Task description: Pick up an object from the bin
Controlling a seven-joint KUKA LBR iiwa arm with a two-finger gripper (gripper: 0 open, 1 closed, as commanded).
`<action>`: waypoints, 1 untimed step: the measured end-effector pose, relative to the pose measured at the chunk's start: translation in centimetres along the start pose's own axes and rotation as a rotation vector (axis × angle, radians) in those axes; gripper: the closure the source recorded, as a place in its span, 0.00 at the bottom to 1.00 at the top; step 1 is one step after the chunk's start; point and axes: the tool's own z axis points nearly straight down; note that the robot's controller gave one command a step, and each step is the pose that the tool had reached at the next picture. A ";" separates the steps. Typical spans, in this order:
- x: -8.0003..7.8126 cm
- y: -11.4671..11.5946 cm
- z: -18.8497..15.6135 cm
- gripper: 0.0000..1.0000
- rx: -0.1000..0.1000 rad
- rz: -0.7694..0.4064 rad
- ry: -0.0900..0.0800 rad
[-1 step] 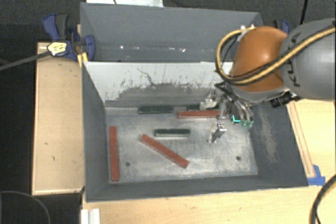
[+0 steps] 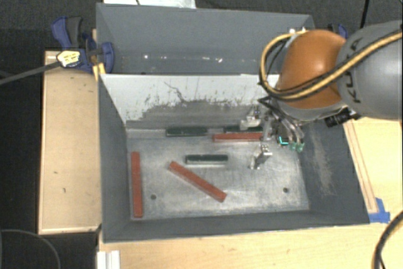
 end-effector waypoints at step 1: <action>0.5 6.4 6.9 1.00 -0.003 0.034 -0.007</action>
Offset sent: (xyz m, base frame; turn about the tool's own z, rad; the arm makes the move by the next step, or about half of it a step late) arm 0.0000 0.0000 0.0000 0.0000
